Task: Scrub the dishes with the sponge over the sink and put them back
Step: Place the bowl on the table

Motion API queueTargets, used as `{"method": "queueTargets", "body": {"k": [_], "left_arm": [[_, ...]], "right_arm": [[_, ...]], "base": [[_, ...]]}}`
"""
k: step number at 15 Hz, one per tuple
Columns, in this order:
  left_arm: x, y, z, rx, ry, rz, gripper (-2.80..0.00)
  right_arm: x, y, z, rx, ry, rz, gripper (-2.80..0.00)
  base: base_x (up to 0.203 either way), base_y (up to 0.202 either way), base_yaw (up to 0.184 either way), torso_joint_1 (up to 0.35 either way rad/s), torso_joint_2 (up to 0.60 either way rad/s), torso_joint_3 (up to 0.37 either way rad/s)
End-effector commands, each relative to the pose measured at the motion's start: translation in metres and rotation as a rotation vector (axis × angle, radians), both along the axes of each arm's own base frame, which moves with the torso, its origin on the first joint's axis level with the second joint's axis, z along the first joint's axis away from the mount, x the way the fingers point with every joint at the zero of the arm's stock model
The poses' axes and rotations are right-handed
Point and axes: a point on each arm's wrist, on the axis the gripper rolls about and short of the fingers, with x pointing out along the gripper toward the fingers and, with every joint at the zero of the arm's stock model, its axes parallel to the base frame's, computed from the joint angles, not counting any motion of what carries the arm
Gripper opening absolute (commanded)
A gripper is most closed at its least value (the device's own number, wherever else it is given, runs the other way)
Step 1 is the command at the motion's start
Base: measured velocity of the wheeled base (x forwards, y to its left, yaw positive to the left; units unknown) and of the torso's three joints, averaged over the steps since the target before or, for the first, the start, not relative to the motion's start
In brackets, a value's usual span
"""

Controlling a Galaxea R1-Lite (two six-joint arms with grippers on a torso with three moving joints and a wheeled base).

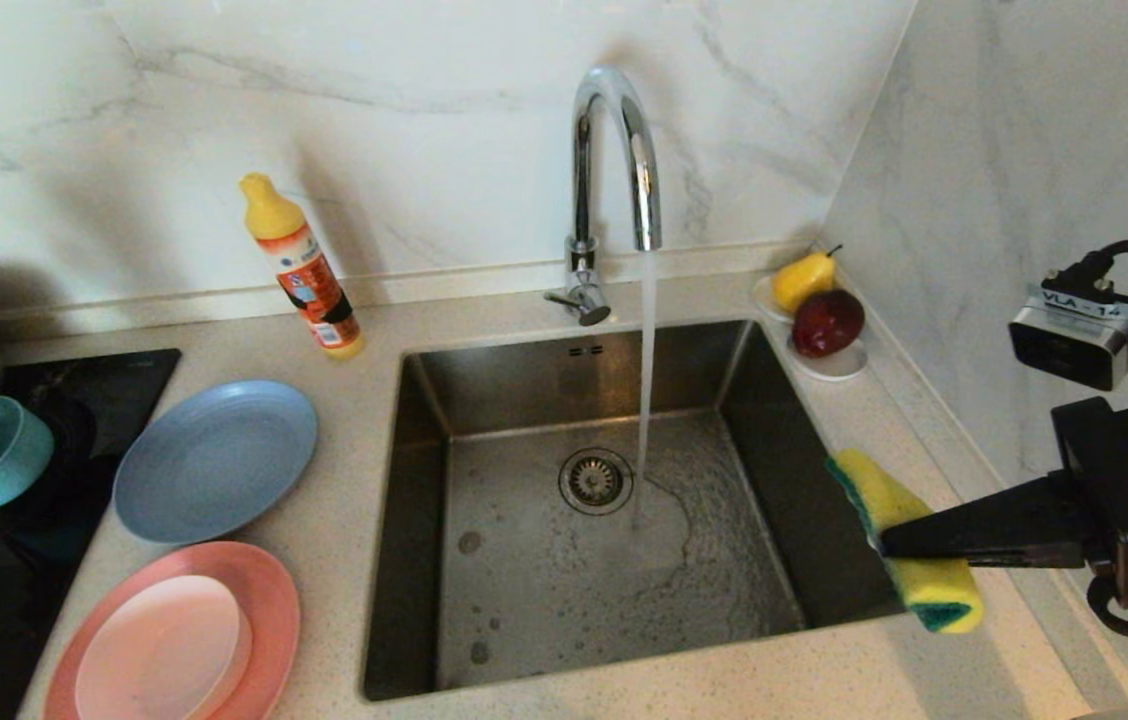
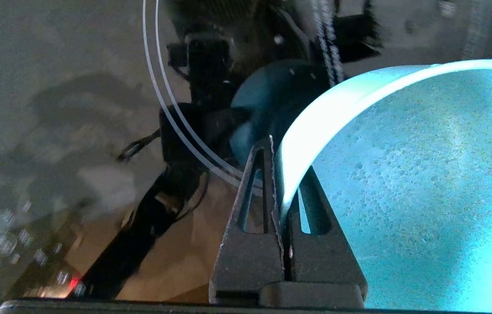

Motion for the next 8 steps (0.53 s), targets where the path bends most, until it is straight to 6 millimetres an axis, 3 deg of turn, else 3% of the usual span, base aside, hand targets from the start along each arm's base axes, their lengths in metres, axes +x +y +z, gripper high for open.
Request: {"method": "queueTargets", "body": {"k": [1,2,3,8], "left_arm": [[0.007,0.008,-0.017,-0.028,0.026,0.004,-2.80],[0.007,0.008,-0.018,-0.030,0.030,0.002,-2.80],[0.008,0.008,-0.017,-0.026,0.028,-0.001,0.00],[0.012,0.012,-0.003,-0.001,-0.009,0.001,0.00]], "right_arm": [[0.002,0.001,-0.002,-0.002,0.014,0.001,-2.80],[0.002,0.001,-0.002,-0.002,0.015,0.001,-2.80],[0.002,0.001,-0.003,-0.003,0.016,0.001,-2.80],[0.003,0.002,-0.006,-0.008,0.023,0.002,-2.80]], "base": [[0.000,0.000,0.000,0.000,0.00,0.000],[0.000,0.000,0.000,0.000,0.00,0.000],[0.000,0.000,0.000,0.000,0.00,0.000],[0.000,0.000,0.000,0.000,0.00,0.000]]}}
